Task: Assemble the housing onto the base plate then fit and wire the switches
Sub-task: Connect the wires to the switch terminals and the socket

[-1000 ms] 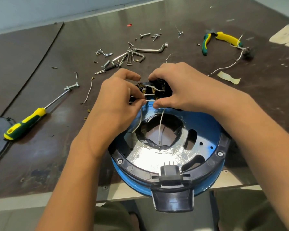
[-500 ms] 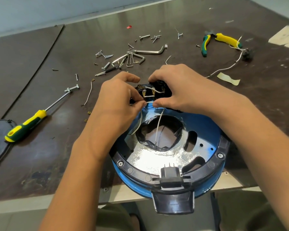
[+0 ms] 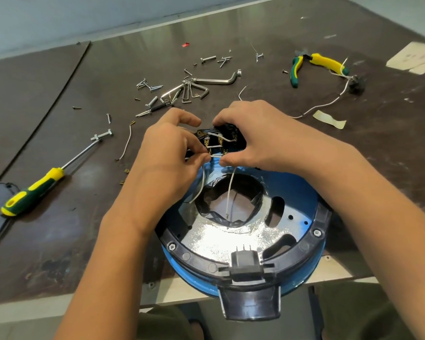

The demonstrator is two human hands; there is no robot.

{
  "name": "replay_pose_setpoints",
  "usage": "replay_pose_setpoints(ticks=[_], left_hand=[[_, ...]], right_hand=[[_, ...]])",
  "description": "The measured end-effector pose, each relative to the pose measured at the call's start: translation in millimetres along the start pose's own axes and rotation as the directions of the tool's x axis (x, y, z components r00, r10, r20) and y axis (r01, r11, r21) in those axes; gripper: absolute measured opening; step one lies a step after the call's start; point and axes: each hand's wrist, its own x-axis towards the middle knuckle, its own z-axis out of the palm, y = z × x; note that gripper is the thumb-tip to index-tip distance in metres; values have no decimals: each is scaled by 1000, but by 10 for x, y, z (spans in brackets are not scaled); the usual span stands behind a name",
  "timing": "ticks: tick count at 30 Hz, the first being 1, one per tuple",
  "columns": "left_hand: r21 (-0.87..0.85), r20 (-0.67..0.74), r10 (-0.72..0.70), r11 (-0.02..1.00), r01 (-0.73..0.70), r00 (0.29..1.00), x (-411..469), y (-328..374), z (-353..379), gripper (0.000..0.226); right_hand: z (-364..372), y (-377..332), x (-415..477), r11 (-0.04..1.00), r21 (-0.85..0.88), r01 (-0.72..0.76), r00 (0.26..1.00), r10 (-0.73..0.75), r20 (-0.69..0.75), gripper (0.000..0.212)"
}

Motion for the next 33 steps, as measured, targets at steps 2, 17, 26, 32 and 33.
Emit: replay_pose_setpoints(ticks=[2,17,26,32,33], left_hand=[[20,3,-13,1000,13,1000,0,3,-3,8],[37,-35,-69,997,71,997,11,1,0,8],[31,-90,-87,995,90,992,33,-25,28,13],[24,-102,-74,997,77,992,44,-45,59,15],[22,-106,-63,998,66,992,41,-46,62,15]], right_hand=[[-3,-4,-5,1000,2,0,1000,0,-2,62],[6,-2,3,1000,-16,-4,1000,4,-5,55],[21,10,19,1000,-22,-9,999,9,-34,44],[27,13,28,1000,-22,-20,999,19,-49,43],[25,17,27,1000,-17,-20,998,20,-51,43]])
